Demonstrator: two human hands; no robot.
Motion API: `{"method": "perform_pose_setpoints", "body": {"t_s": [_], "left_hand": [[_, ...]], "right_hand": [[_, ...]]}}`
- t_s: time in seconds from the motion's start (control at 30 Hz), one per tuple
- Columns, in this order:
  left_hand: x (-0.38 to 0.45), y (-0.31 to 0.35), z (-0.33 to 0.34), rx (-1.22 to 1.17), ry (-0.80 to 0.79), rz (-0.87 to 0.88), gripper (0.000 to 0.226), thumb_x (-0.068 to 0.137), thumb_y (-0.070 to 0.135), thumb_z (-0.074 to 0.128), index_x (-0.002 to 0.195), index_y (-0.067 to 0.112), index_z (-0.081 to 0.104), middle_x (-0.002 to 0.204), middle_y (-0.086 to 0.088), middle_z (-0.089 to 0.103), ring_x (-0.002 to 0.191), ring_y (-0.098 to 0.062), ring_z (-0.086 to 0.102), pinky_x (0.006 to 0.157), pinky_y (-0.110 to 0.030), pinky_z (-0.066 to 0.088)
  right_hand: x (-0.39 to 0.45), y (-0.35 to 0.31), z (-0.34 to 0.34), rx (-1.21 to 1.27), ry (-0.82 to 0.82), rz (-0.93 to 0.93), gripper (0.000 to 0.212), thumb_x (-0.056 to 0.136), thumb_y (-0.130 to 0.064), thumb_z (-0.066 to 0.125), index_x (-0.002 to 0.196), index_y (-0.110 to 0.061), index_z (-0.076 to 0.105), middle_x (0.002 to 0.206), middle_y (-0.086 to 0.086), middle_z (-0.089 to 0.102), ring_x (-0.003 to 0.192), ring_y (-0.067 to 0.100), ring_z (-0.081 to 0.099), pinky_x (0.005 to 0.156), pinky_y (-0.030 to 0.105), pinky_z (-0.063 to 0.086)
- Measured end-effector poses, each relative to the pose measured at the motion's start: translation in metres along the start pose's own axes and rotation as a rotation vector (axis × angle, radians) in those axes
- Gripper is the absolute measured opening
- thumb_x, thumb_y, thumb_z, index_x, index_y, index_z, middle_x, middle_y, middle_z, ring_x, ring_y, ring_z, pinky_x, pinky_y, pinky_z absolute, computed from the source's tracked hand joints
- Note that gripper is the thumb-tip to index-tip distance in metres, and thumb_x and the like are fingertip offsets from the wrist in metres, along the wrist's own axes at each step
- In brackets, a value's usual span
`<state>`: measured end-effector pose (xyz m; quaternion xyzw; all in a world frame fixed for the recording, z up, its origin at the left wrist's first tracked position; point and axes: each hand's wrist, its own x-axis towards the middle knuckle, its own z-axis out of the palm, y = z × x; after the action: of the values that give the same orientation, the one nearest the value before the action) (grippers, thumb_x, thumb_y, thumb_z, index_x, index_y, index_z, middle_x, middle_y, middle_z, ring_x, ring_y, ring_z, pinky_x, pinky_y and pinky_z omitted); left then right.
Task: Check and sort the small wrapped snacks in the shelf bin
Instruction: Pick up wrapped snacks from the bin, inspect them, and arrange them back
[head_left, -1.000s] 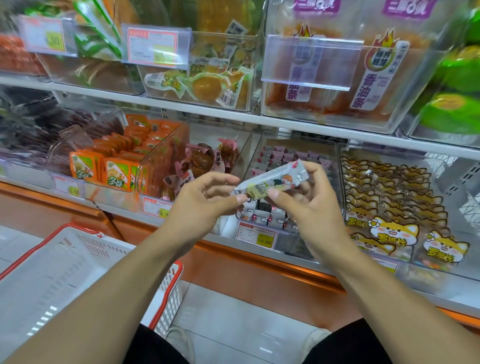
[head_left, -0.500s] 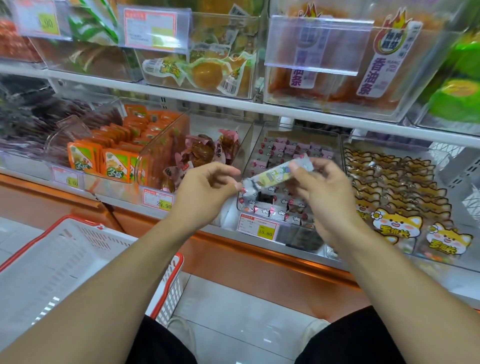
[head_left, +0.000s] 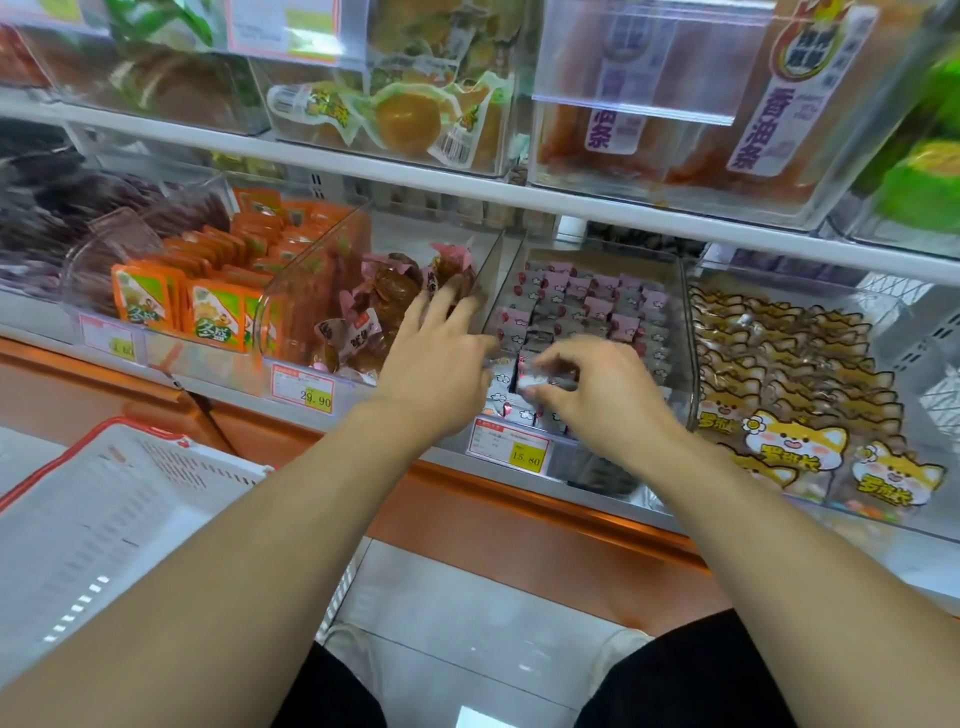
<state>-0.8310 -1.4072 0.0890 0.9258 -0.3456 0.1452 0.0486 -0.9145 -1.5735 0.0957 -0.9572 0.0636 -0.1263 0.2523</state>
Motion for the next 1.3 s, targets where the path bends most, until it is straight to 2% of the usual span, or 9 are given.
{"method": "perform_pose_setpoints", "body": {"t_s": [0.23,0.33,0.43,0.53,0.7,0.87,0.97,1.03,1.3], "left_hand": [[0.001,0.006,-0.002,-0.137,0.070,0.040,0.010,0.092,0.027,0.068,0.100,0.023,0.073,0.152,-0.003,0.045,0.148,-0.029,0.024,0.119,-0.044,0.020],[-0.001,0.004,-0.018,-0.344,0.259,0.040,0.001,0.091,0.019,0.067,0.092,0.018,0.067,0.125,-0.002,0.063,0.128,-0.024,0.047,0.106,-0.050,0.039],[-0.010,-0.002,-0.043,-0.798,0.399,-0.127,0.006,0.096,0.016,0.063,0.093,0.022,0.063,0.095,0.012,0.067,0.094,-0.004,0.063,0.083,-0.031,0.054],[-0.024,-0.011,-0.060,-0.946,0.468,-0.184,0.007,0.097,0.013,0.065,0.095,0.020,0.065,0.087,0.014,0.068,0.081,0.006,0.063,0.074,-0.009,0.047],[-0.038,-0.007,-0.066,-1.056,0.316,-0.122,0.008,0.095,0.010,0.069,0.097,0.016,0.073,0.085,0.007,0.073,0.078,-0.004,0.066,0.073,-0.016,0.051],[-0.045,0.000,-0.057,-1.174,0.227,-0.273,0.015,0.092,0.026,0.071,0.106,0.019,0.074,0.093,0.004,0.075,0.084,-0.005,0.069,0.076,-0.019,0.055],[-0.054,-0.006,-0.053,-1.354,-0.088,-0.431,0.032,0.082,0.048,0.073,0.104,0.024,0.075,0.097,0.001,0.075,0.085,-0.009,0.072,0.072,-0.022,0.058],[-0.060,-0.006,-0.048,-1.394,-0.221,-0.442,0.036,0.078,0.042,0.078,0.107,0.020,0.075,0.100,-0.003,0.077,0.090,-0.017,0.074,0.079,-0.031,0.061],[-0.063,-0.011,-0.052,-1.853,-0.030,-0.636,0.047,0.074,0.018,0.076,0.117,0.000,0.068,0.109,-0.018,0.076,0.101,-0.029,0.074,0.083,-0.027,0.060]], "right_hand": [[0.006,0.005,0.008,-0.345,-0.119,-0.074,0.028,0.100,-0.044,0.054,0.099,-0.031,0.078,0.105,0.000,0.066,0.108,0.025,0.049,0.088,0.040,0.038],[0.003,0.004,0.004,-0.328,-0.153,-0.057,0.028,0.102,-0.042,0.053,0.107,-0.028,0.076,0.107,0.000,0.065,0.111,0.026,0.049,0.092,0.040,0.039],[0.000,0.001,-0.004,-0.135,-0.027,-0.051,0.029,0.098,-0.035,0.062,0.125,-0.029,0.067,0.121,-0.005,0.064,0.120,0.019,0.051,0.101,0.036,0.042],[-0.008,-0.009,-0.017,0.314,0.058,-0.076,0.047,0.090,-0.042,0.070,0.136,-0.042,0.055,0.128,-0.022,0.061,0.119,-0.003,0.055,0.100,0.022,0.045],[-0.023,-0.033,-0.017,0.690,-0.110,-0.148,0.044,0.082,-0.055,0.070,0.122,-0.061,0.056,0.113,-0.022,0.066,0.103,0.004,0.065,0.089,0.032,0.057],[-0.027,-0.044,-0.009,0.978,-0.091,0.032,0.022,0.096,-0.018,0.068,0.117,-0.022,0.068,0.100,0.010,0.069,0.083,0.024,0.071,0.070,0.039,0.062],[-0.024,-0.047,-0.013,1.302,-0.026,0.302,0.020,0.096,-0.009,0.065,0.115,-0.007,0.061,0.103,0.018,0.072,0.083,0.030,0.075,0.066,0.033,0.063],[-0.022,-0.045,-0.016,1.410,0.005,0.420,0.017,0.095,-0.007,0.066,0.111,-0.005,0.061,0.102,0.014,0.073,0.084,0.028,0.076,0.069,0.030,0.062],[-0.016,-0.032,-0.014,1.606,-0.023,0.611,0.011,0.091,-0.010,0.069,0.100,-0.004,0.068,0.106,0.018,0.076,0.095,0.025,0.075,0.074,0.030,0.062]]}}
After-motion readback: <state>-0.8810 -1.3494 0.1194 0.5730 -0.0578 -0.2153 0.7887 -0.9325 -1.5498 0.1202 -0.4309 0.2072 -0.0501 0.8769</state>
